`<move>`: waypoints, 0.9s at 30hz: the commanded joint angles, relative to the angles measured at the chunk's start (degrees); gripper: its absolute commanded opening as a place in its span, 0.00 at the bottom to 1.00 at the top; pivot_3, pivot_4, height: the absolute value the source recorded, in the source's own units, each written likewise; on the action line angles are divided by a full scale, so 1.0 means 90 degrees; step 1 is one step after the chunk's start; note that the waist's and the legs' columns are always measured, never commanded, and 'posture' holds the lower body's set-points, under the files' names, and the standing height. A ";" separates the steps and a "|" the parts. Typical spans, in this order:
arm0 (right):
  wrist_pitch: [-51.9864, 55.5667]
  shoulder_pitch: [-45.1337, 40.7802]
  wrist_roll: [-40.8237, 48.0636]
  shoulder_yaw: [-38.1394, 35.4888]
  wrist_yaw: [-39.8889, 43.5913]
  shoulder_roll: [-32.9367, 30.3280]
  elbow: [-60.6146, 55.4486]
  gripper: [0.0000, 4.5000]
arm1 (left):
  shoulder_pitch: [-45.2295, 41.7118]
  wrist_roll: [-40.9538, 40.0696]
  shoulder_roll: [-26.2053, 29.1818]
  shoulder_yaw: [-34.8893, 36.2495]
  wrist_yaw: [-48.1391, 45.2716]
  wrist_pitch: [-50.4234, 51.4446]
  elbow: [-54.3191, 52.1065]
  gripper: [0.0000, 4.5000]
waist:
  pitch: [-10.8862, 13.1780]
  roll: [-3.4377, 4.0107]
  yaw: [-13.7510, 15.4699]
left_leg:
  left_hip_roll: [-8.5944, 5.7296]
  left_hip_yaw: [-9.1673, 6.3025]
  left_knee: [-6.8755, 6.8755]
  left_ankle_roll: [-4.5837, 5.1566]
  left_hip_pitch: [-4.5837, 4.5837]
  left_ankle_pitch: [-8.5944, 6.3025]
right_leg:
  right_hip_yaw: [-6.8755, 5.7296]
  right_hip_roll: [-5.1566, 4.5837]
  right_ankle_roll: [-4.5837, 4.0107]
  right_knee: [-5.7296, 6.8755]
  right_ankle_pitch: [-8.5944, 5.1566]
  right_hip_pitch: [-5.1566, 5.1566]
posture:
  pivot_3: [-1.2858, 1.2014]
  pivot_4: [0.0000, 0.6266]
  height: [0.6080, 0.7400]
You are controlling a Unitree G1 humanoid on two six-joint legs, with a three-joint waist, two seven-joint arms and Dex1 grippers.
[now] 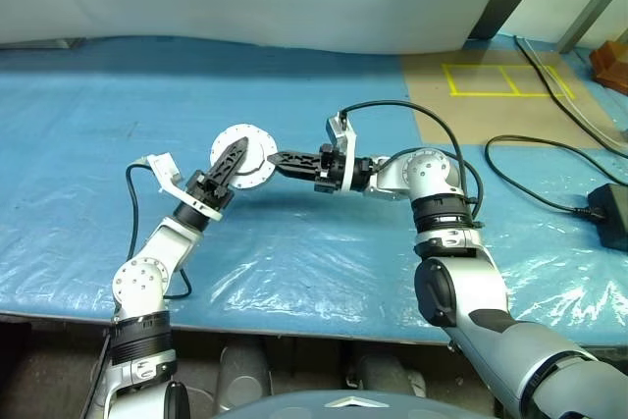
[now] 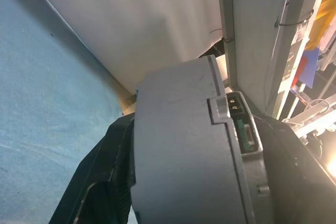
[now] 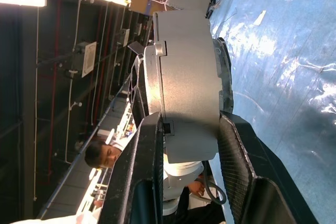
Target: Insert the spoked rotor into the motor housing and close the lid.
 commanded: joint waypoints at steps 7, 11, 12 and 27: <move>-0.0179 -0.0150 0.0257 0.0129 0.0108 0.0154 -0.0437 0.25 | -0.0018 -0.0507 0.0054 -0.0102 0.0412 0.0693 -0.0050 0.60 | 0.0000 0.0000 0.0002 | 0.0000 -0.0001 0.0002 0.0000 0.0000 0.0000 | 0.0000 0.0000 0.0000 0.0001 0.0000 0.0000 | 0.52 0.24 1.00; -0.0173 -0.0152 0.0262 0.0112 0.0081 0.0156 -0.0424 0.25 | 0.0030 -0.0573 0.0186 -0.0235 0.0673 0.1025 0.0037 0.60 | 0.0000 0.0000 0.0003 | 0.0000 -0.0002 0.0005 0.0000 0.0000 0.0000 | 0.0000 0.0000 0.0001 0.0003 0.0000 0.0000 | 0.52 0.24 1.00; -0.0177 -0.0150 0.0264 0.0111 0.0077 0.0157 -0.0427 0.25 | 0.0018 -0.0632 0.0173 -0.0200 0.0727 0.1031 0.0081 0.60 | 0.0000 0.0000 0.0003 | 0.0000 -0.0002 0.0006 0.0000 -0.0001 0.0000 | 0.0000 0.0000 0.0001 0.0003 0.0001 0.0000 | 0.52 0.24 1.00; -0.0320 -0.0139 0.0222 0.0187 0.0099 0.0153 -0.0463 0.46 | -0.0130 -0.1051 0.0325 -0.0143 0.0986 0.1290 0.0372 0.60 | 0.0000 0.0000 0.0002 | 0.0000 -0.0004 0.0014 0.0000 -0.0004 0.0000 | 0.0000 0.0000 0.0004 0.0006 0.0004 0.0000 | 0.52 0.24 1.00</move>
